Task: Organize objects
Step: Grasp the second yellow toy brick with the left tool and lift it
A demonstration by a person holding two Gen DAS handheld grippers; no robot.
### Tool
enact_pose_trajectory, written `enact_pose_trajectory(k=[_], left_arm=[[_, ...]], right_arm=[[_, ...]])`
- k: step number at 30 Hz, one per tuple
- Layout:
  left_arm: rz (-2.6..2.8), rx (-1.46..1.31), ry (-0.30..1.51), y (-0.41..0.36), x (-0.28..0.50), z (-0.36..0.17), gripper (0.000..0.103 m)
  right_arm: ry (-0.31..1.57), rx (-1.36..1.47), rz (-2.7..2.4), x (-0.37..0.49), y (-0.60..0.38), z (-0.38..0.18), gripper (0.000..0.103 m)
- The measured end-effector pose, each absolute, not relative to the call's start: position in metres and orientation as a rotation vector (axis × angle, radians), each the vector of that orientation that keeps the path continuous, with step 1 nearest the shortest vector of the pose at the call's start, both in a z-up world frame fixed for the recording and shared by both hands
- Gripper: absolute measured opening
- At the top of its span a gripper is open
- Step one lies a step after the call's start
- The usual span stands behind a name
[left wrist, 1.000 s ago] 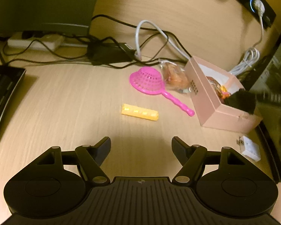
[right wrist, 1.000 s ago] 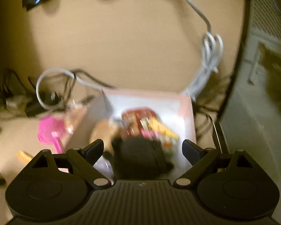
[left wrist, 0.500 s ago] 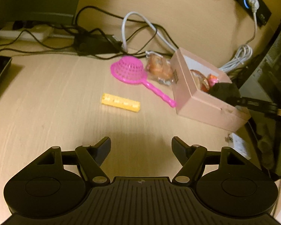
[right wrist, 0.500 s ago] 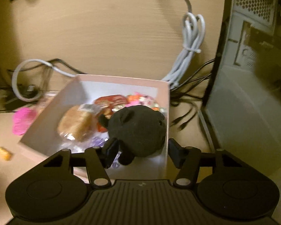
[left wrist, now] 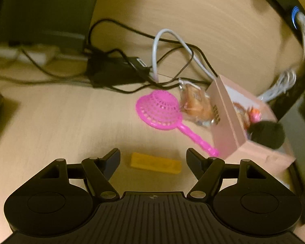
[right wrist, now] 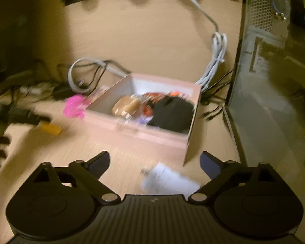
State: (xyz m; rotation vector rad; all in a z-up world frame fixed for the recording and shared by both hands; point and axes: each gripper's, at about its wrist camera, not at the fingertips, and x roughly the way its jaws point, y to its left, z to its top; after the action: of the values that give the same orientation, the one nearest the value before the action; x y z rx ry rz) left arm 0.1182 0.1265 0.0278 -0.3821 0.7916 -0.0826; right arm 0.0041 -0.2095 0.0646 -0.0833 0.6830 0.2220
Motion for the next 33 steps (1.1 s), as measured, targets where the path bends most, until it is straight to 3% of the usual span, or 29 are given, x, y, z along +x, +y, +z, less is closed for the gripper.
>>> enact_pose_trajectory(k=[6,15,18,20,33], left_arm=[[-0.074,-0.346,0.804,0.104,0.133,0.019,0.077],[-0.054,-0.013,0.772,0.058,0.124,0.010,0.077],[-0.058,-0.027,0.770,0.061,0.124,0.011,0.076],[-0.042,-0.036,0.770,0.064,0.124,0.012,0.068],[-0.063,-0.211,0.831,0.063,0.051,0.040,0.068]], right_arm=[[0.734,-0.114,0.218,-0.017,-0.208,0.049,0.099],[0.744,-0.118,0.188,-0.029,-0.221,0.044,0.103],[0.757,-0.103,0.174,-0.022,-0.222,0.040,0.103],[0.759,-0.088,0.165,-0.017,-0.222,0.038,0.103],[0.860,0.103,-0.004,0.047,-0.214,0.004,0.103]])
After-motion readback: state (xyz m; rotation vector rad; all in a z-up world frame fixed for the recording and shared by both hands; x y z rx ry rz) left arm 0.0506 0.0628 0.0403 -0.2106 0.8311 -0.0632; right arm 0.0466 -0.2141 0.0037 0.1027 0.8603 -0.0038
